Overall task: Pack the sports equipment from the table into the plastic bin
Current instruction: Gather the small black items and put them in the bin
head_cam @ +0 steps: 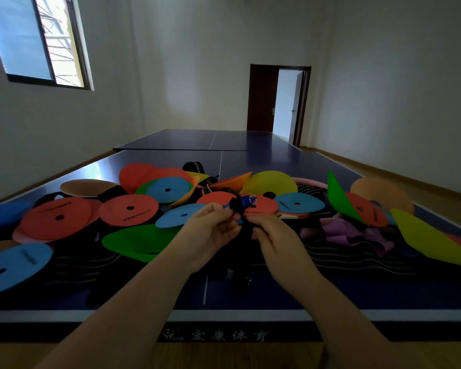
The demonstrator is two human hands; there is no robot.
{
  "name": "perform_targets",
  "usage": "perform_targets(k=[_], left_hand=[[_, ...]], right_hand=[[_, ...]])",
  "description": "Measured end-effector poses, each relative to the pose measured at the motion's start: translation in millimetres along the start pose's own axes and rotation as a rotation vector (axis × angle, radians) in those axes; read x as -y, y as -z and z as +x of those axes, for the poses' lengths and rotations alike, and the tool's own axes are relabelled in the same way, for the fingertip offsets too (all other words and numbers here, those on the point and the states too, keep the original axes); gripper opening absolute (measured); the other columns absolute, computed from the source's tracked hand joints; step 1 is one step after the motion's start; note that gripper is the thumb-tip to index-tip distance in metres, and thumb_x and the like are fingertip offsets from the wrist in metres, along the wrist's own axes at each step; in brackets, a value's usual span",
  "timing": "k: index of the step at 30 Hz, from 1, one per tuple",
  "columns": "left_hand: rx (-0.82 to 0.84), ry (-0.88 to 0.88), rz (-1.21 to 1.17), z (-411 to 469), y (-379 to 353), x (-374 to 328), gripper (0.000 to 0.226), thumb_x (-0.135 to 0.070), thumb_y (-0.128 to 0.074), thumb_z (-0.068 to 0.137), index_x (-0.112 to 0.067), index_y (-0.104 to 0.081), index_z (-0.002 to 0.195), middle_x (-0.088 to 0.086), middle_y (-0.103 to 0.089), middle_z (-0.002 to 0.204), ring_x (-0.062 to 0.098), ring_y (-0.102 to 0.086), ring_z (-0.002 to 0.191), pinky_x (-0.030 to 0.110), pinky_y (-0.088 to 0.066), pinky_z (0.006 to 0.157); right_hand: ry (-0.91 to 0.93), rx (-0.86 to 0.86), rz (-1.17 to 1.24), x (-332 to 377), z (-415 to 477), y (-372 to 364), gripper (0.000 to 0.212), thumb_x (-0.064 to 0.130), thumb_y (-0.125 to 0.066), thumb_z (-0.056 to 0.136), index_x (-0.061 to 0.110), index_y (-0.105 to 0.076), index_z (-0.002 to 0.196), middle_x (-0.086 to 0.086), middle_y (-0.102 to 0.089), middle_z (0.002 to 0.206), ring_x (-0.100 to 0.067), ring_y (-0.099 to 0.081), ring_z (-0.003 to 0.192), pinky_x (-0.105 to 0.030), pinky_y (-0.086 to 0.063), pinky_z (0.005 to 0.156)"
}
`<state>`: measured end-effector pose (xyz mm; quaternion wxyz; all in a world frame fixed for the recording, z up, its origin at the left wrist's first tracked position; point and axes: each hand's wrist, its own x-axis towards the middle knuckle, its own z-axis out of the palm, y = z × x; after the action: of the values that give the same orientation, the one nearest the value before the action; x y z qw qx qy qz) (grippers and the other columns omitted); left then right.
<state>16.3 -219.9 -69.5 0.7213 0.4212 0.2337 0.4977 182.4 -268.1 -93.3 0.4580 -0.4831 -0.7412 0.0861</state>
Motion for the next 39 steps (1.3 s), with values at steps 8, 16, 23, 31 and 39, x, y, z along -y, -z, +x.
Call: perform_targets(k=[8, 16, 23, 31, 39], left_hand=[[-0.051, -0.002, 0.329, -2.8, -2.8, 11.0, 0.011, -0.005, -0.055, 0.098, -0.009, -0.051, 0.088, 0.01, -0.065, 0.08, 0.017, -0.063, 0.068, 0.03, -0.059, 0.069], [0.036, -0.046, 0.425, -7.7, -12.7, 3.2, 0.022, 0.011, -0.056, 0.091, -0.007, -0.047, 0.083, 0.019, -0.067, 0.101, 0.03, -0.069, 0.095, 0.041, -0.058, 0.09], [0.235, 0.058, 0.242, -15.6, -16.9, -1.0, 0.015, 0.007, -0.044, 0.094, -0.007, -0.047, 0.09, 0.022, -0.069, 0.104, 0.036, -0.072, 0.09, 0.041, -0.061, 0.082], [0.192, 0.076, -0.068, -17.1, -15.2, -7.4, 0.03, -0.012, -0.054, 0.087, 0.0, -0.059, 0.114, 0.02, -0.069, 0.1, 0.024, -0.071, 0.082, 0.026, -0.06, 0.067], [0.069, -0.018, -0.174, -10.8, -17.4, 0.0, 0.025, -0.006, -0.053, 0.096, -0.006, -0.061, 0.12, 0.016, -0.069, 0.109, 0.022, -0.07, 0.088, 0.023, -0.059, 0.063]], right_hand=[[-0.015, -0.047, 0.234, 19.5, 7.7, 12.8, 0.032, 0.008, -0.056, 0.098, 0.04, -0.064, 0.095, 0.021, -0.066, 0.09, -0.004, -0.064, 0.079, -0.013, -0.049, 0.074], [0.058, 0.016, 0.083, 16.4, 21.8, 41.1, 0.016, 0.015, -0.058, 0.098, 0.031, -0.055, 0.096, 0.017, -0.062, 0.087, -0.004, -0.062, 0.087, -0.019, -0.048, 0.077], [-0.033, -0.03, 0.413, 20.2, 27.8, 44.3, 0.02, 0.002, -0.068, 0.088, 0.021, -0.07, 0.081, 0.015, -0.069, 0.077, 0.0, -0.063, 0.075, -0.015, -0.05, 0.07], [-0.067, -0.094, 0.454, 19.9, 17.8, 29.6, 0.028, 0.002, -0.063, 0.092, 0.028, -0.075, 0.095, 0.011, -0.074, 0.094, -0.005, -0.068, 0.092, -0.021, -0.052, 0.082], [0.026, -0.221, 0.312, 20.6, 10.5, 11.4, 0.029, 0.008, -0.061, 0.095, 0.027, -0.072, 0.115, 0.013, -0.068, 0.104, -0.01, -0.063, 0.104, -0.03, -0.051, 0.094]])
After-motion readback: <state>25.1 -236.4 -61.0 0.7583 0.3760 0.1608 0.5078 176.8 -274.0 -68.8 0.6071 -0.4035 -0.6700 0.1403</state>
